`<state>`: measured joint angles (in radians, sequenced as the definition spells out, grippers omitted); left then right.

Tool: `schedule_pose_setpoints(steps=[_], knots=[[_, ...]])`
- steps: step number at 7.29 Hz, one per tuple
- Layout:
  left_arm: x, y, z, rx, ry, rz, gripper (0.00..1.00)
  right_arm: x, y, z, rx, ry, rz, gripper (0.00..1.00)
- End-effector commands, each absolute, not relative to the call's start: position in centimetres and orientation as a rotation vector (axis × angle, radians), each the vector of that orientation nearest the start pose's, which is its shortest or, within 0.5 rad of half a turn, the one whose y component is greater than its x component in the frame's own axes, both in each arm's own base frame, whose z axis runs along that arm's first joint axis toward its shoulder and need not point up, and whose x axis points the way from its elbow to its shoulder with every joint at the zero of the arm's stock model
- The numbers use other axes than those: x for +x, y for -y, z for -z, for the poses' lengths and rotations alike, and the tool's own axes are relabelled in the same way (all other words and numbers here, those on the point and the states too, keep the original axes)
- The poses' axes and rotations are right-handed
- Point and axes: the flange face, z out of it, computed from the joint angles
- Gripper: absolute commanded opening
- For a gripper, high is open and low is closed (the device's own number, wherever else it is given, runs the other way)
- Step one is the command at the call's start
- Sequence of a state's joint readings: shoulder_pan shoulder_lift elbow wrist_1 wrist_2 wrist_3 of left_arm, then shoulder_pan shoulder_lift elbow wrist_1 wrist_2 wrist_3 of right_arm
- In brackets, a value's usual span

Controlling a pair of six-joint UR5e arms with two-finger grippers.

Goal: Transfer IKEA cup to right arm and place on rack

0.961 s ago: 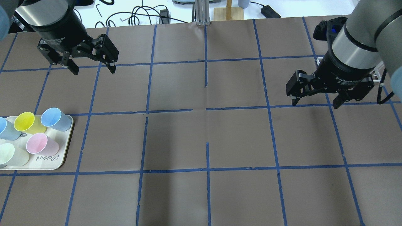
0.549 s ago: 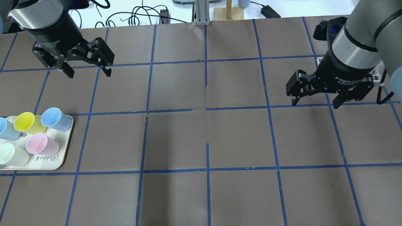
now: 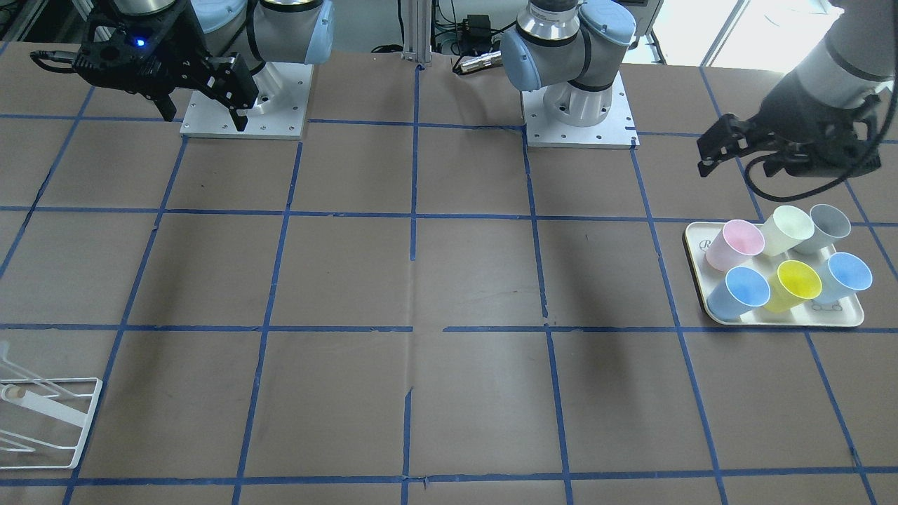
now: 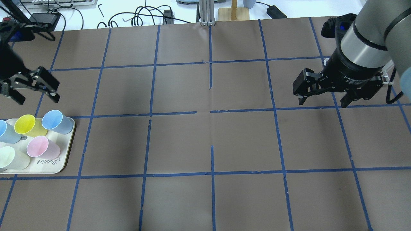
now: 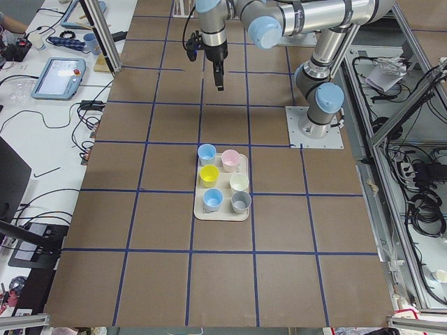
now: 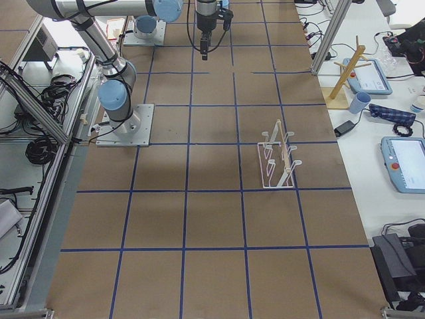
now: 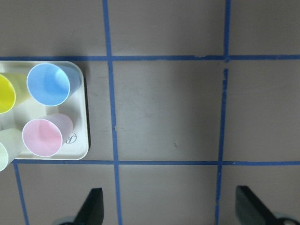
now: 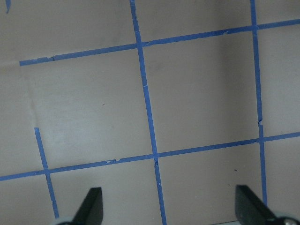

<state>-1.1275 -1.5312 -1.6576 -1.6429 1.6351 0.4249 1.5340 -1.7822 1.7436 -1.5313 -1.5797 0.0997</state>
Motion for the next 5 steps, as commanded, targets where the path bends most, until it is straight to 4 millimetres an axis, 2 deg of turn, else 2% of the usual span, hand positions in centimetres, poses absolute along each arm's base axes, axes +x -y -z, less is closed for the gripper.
schedule_pose_setpoints(steps=[1, 3, 5], knots=[[19.1, 45.3, -39.6, 0.074, -3.125, -0.131, 1.00, 11.8, 40.7, -49.2, 0.215, -3.142, 0.008, 1.00], [21.0, 44.3, -32.9, 0.247, -3.077, 0.055, 1.00, 11.8, 40.7, -49.1, 0.215, -3.142, 0.003, 1.00], [23.8, 42.8, -30.3, 0.328, -3.091, 0.020, 1.00, 11.8, 40.7, -49.0, 0.217, -3.142, 0.000, 1.00]])
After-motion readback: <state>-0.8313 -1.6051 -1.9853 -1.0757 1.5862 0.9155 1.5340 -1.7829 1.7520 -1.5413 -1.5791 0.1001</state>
